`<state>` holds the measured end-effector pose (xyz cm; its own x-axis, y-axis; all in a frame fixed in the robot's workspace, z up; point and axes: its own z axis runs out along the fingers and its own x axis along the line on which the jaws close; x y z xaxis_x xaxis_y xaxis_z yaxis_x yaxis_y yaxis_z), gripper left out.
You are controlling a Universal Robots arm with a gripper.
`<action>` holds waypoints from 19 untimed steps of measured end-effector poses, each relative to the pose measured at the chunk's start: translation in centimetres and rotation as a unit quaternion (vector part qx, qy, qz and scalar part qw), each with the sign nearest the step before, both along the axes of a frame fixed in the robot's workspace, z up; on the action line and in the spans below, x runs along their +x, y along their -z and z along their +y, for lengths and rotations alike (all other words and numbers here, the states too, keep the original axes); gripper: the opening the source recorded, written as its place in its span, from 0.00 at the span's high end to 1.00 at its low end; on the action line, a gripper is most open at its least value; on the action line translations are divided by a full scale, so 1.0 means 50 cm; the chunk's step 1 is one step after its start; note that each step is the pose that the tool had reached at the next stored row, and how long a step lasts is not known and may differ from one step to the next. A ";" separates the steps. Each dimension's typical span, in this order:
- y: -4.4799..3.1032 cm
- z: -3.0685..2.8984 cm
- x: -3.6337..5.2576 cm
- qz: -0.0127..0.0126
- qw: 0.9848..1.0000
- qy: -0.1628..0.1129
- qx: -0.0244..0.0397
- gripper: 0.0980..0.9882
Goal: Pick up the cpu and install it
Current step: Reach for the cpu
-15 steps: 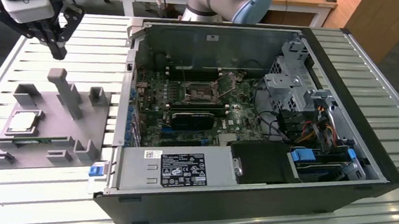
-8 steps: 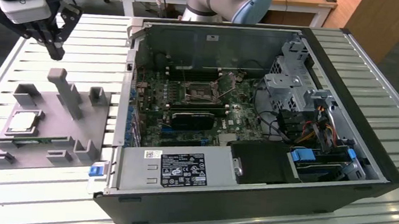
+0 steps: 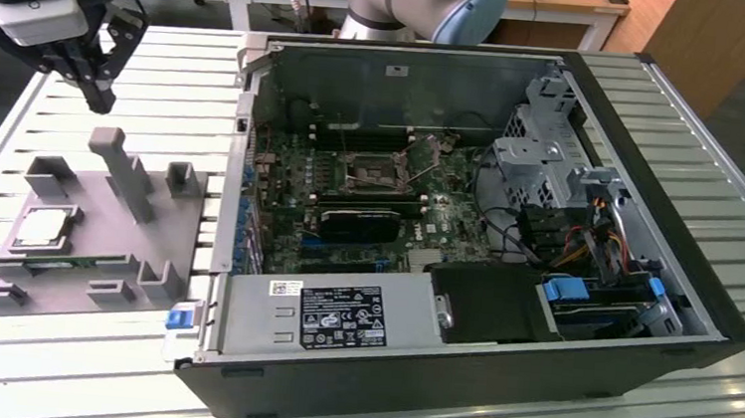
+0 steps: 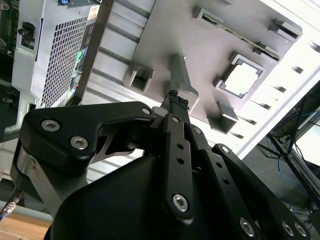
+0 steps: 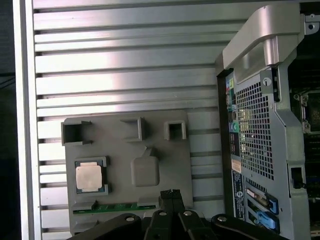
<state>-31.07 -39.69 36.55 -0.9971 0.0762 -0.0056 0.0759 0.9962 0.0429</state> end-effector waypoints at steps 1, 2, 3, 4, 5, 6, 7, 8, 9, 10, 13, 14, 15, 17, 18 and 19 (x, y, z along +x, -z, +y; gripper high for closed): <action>0.000 0.000 -0.001 0.000 1.000 0.000 0.000 0.99; 0.000 0.000 -0.002 0.000 1.000 0.000 0.000 0.99; 0.001 0.000 -0.004 0.000 1.000 0.000 0.000 0.99; 0.001 0.000 -0.005 0.000 1.000 0.000 0.000 0.99; 0.001 0.000 -0.006 0.000 1.000 0.000 0.000 0.99; 0.002 0.000 -0.008 0.000 1.000 0.000 0.000 0.99; 0.002 0.000 -0.009 0.000 1.000 0.000 0.000 0.99; 0.002 0.000 -0.011 0.001 1.000 0.000 0.000 0.99; 0.003 0.000 -0.012 0.001 1.000 0.000 0.000 0.99; 0.003 0.000 -0.014 0.001 1.000 0.000 0.000 0.99; 0.004 0.000 -0.018 0.001 1.000 0.000 0.000 0.99; 0.004 0.000 -0.019 0.001 1.000 0.000 0.000 0.99; 0.004 0.000 -0.020 0.001 1.000 0.000 0.000 0.99; 0.005 0.000 -0.023 0.001 1.000 0.000 0.000 0.99; 0.005 0.000 -0.024 0.001 1.000 0.000 0.000 0.99; 0.005 0.000 -0.026 0.001 1.000 0.000 0.000 0.99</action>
